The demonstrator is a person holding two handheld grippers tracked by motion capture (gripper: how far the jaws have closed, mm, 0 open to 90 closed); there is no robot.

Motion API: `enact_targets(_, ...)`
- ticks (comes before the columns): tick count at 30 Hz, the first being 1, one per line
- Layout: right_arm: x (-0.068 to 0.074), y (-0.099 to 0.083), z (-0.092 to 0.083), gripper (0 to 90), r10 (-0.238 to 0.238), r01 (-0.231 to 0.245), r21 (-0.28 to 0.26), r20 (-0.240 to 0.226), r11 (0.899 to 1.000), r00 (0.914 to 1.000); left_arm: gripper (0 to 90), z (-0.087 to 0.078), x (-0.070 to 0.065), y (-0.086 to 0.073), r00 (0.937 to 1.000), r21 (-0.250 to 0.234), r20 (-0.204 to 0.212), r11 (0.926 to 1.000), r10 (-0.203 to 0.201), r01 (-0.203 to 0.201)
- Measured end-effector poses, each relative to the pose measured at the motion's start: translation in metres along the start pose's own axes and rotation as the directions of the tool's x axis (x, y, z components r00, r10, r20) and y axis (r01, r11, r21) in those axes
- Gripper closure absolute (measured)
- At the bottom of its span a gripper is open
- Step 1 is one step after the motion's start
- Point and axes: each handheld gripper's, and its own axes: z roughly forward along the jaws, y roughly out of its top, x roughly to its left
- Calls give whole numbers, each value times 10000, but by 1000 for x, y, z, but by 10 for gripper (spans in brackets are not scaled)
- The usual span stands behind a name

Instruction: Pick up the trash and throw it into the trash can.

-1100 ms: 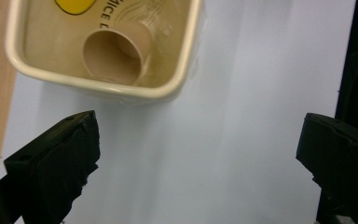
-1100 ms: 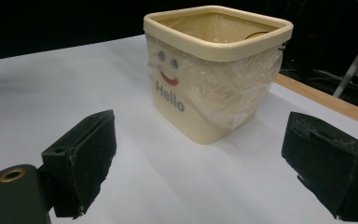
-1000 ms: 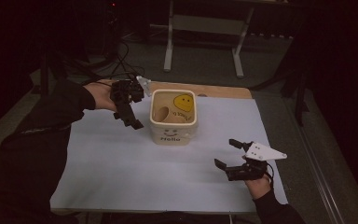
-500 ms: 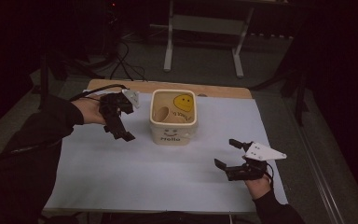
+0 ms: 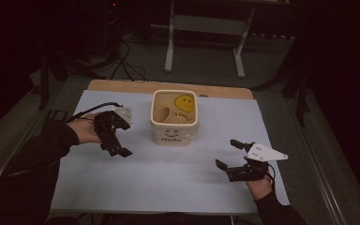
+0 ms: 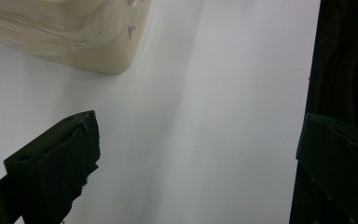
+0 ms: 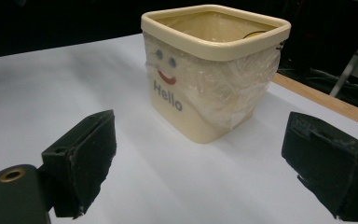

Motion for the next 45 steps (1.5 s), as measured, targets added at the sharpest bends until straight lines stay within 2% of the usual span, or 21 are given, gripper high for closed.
enact_targets(5,0,0,0,100,-19,19,-7,15,10000,10000,6,5,-3,-10,9995,-674,143,9973,-277,286)
enact_targets(8,0,0,0,99,-1,1,-6,15,10000,10000,6,13,-6,-15,9994,-876,52,9955,-349,353)
enact_targets(10,0,0,0,99,18,-18,-8,-6,10000,10000,6,19,-9,-17,9993,-1039,98,9939,-357,365)
enact_targets(12,-1,0,0,100,22,-22,9,-23,10000,10000,6,24,-10,-20,9992,-1120,318,9933,-238,272)
enact_targets(13,-1,0,0,99,15,-15,10,-26,10000,10000,6,27,-12,-22,9996,-1254,234,9919,-151,179)
enact_targets(17,0,0,1,100,26,-25,36,-19,10000,10000,6,37,-14,-26,9990,-1842,325,9822,-322,377)
enact_targets(23,0,0,1,100,-11,11,61,-4,10000,10000,6,53,-21,-32,9970,-2054,638,9770,-445,567)
enact_targets(25,0,0,1,100,5,-5,51,-1,10000,10000,6,57,-23,-34,9965,-2189,611,9733,-575,696)
enact_targets(31,0,0,0,100,-91,91,47,15,9999,10000,6,69,-29,-42,9891,-2657,658,9531,-1320,1449)
enact_targets(36,1,0,0,100,-143,143,54,41,9999,9999,6,80,-36,-48,9847,-2798,766,9446,-1564,1718)
enact_targets(39,0,0,0,100,-99,99,45,48,9999,9999,6,87,-40,-50,9809,-2747,686,9417,-1821,1940)
enact_targets(41,0,0,0,100,-83,83,37,40,10000,10000,6,89,-41,-52,9795,-2669,562,9424,-1934,2014)
enact_targets(43,0,0,0,100,-82,82,48,29,10000,10000,6,91,-43,-54,9767,-2869,607,9336,-2058,2145)
enact_targets(45,0,0,0,100,-97,97,46,29,9999,9999,6,93,-44,-56,9732,-2929,564,9281,-2231,2297)
